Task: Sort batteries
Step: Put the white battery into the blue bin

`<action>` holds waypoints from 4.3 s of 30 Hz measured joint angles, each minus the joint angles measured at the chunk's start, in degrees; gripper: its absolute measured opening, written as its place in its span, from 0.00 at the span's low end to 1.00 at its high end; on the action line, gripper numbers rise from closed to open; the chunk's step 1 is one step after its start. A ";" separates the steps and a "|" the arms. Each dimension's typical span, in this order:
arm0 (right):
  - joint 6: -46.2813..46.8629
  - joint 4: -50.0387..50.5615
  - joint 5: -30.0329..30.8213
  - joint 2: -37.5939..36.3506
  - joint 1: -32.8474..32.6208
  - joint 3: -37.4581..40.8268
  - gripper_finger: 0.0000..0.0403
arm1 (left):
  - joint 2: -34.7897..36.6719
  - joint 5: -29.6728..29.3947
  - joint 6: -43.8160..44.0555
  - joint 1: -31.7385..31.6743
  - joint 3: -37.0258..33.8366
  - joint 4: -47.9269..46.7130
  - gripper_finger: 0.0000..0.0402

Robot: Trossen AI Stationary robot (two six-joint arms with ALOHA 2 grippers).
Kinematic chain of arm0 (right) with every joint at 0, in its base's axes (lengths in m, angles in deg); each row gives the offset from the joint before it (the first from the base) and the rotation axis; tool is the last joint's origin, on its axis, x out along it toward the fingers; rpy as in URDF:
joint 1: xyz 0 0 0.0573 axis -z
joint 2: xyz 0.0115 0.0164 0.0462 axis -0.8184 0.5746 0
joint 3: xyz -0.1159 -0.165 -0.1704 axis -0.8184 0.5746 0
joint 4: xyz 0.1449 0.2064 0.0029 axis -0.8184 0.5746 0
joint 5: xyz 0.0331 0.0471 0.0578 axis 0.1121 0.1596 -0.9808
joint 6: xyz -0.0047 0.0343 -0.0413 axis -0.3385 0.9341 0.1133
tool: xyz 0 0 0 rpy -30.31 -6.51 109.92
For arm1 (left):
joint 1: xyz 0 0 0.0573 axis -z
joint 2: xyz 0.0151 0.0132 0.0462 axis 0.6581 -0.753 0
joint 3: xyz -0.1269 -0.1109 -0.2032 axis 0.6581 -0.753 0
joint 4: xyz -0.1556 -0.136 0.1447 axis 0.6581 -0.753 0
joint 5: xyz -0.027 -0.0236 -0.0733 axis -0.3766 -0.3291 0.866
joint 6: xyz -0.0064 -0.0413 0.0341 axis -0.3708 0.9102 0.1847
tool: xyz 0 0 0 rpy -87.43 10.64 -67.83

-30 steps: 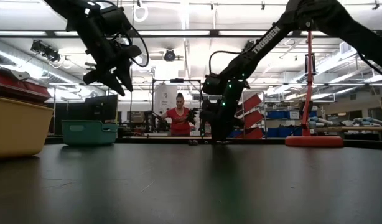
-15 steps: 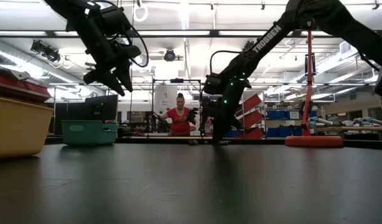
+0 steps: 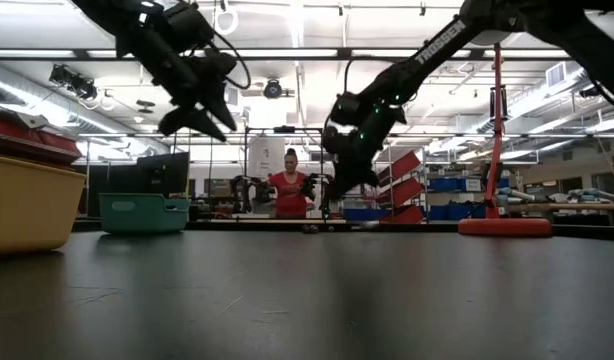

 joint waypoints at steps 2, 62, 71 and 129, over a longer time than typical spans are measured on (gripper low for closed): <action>1.74 -1.80 -1.84 -1.62 0.10 -0.06 0.01 | -0.80 0.40 0.06 0.00 -0.02 3.08 0.41; 73.06 10.97 16.68 -44.85 -39.67 54.34 0.37 | -3.44 11.35 -3.45 8.59 -0.04 -2.63 0.41; 75.63 1.39 21.10 -44.28 -38.20 54.34 0.37 | -3.44 11.35 -4.57 8.59 -0.04 -2.02 0.41; 34.33 -15.48 16.53 -26.76 -26.08 23.21 0.05 | -3.44 17.82 -4.33 9.46 -0.04 13.73 0.41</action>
